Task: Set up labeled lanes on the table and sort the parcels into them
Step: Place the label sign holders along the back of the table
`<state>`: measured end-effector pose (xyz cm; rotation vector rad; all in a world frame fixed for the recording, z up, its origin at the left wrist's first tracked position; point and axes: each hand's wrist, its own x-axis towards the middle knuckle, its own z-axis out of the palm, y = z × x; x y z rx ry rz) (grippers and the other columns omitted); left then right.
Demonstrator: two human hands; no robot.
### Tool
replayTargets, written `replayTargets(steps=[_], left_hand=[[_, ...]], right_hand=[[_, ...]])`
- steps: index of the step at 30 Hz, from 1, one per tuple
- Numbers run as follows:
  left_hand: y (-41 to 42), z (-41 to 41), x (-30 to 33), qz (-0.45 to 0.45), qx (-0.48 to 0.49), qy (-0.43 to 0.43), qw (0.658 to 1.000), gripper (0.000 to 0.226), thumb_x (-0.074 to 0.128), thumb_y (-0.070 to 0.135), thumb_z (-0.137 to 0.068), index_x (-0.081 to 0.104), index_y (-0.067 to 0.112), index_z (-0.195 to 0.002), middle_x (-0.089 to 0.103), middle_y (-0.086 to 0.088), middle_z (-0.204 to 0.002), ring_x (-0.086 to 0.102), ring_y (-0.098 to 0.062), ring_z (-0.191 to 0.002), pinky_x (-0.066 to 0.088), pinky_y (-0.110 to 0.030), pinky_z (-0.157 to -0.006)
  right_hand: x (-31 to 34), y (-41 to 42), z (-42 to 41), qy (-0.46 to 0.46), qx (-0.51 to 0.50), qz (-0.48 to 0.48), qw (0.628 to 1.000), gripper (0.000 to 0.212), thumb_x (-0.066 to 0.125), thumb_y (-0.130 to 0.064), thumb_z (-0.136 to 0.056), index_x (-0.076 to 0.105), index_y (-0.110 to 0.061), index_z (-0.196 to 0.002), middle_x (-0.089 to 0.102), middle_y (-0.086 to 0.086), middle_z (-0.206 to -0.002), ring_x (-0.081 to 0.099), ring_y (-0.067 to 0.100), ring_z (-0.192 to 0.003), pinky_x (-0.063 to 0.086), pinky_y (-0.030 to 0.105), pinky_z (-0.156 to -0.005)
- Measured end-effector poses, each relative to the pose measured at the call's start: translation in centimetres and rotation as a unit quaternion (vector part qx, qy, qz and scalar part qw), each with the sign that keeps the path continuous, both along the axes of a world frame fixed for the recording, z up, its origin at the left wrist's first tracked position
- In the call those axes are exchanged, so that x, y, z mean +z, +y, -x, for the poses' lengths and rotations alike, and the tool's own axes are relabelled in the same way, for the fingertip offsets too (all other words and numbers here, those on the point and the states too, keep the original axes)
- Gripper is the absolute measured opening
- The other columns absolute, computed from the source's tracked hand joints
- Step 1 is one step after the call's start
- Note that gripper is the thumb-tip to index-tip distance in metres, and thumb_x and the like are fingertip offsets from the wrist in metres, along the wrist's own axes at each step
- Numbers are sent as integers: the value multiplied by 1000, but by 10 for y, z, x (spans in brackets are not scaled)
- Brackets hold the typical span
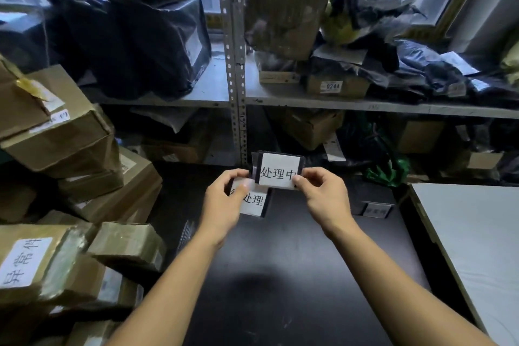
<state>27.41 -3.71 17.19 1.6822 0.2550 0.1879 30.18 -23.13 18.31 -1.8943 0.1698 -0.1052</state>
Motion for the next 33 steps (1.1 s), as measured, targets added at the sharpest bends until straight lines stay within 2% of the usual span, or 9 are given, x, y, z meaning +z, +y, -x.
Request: replayTargets(steps=[2, 6, 8, 11, 13, 17, 21, 27, 33], left_hand=[[6, -12, -10, -1, 33, -4, 999, 33, 62, 6, -92, 69, 37, -95, 71, 12, -97, 67, -3, -85, 55, -22, -71], [26, -32, -24, 15, 95, -25, 995, 38, 59, 2, -93, 68, 39, -93, 69, 10, -101, 63, 7, -80, 49, -11, -64], [35, -40, -30, 15, 113, -32, 993, 40, 59, 4, -93, 67, 43, -92, 68, 9, -102, 63, 8, -80, 48, -10, -64], [42, -50, -43, 31, 116, -35, 992, 41, 60, 5, -93, 68, 45, -91, 69, 10, -101, 63, 5, -82, 49, -12, -67], [44, -56, -52, 37, 110, -37, 993, 39, 60, 5, -93, 69, 42, -92, 69, 10, -99, 63, 1, -83, 49, -14, -70], [49, -64, -68, 34, 90, -35, 995, 35, 59, 2, -93, 69, 36, -96, 69, 10, -97, 62, 1, -83, 50, -14, -73], [57, -66, -82, 36, 86, -34, 995, 37, 60, 3, -94, 69, 39, -96, 70, 8, -101, 63, 2, -84, 49, -12, -70], [61, -66, -94, 25, 77, -35, 996, 41, 61, 5, -94, 69, 45, -95, 70, 8, -104, 64, -1, -91, 50, -15, -74], [60, -61, -99, 23, 69, -36, 997, 39, 60, 4, -94, 69, 42, -98, 70, 8, -103, 64, 2, -87, 49, -11, -70]], right_hand=[[-12, -4, -11, -1, -18, 8, 1000, 5, 73, -29, -88, 69, -26, -88, 70, -12, -85, 64, -1, -81, 45, 14, -67], [-48, -11, -30, 6, -47, 34, 998, 7, 71, -29, -89, 66, -30, -85, 69, -13, -83, 63, 1, -82, 48, 19, -71], [-72, -11, -38, 26, -58, 54, 997, 8, 72, -28, -89, 65, -29, -84, 68, -14, -82, 63, 5, -81, 48, 20, -70], [-115, -5, -48, 57, -50, 86, 993, 7, 73, -22, -88, 65, -22, -87, 64, -14, -78, 60, 5, -76, 39, 5, -65], [-144, 0, -53, 74, -43, 102, 991, 5, 72, -19, -89, 68, -18, -91, 62, -14, -77, 57, 0, -73, 38, 0, -63], [-193, 7, -59, 98, -26, 124, 987, 9, 70, -17, -90, 70, -12, -97, 65, -8, -84, 61, 9, -81, 38, 12, -69], [-223, 9, -66, 102, -17, 124, 987, 4, 70, -15, -90, 70, -13, -93, 66, -7, -83, 62, 11, -82, 35, 10, -65], [-243, 4, -79, 112, -38, 123, 985, 7, 70, -18, -90, 70, -13, -95, 65, -7, -83, 59, 8, -81, 34, 9, -66], [-249, 0, -91, 125, -40, 144, 981, 10, 69, -23, -91, 71, -15, -97, 65, -7, -86, 59, 10, -84, 38, 19, -75]])
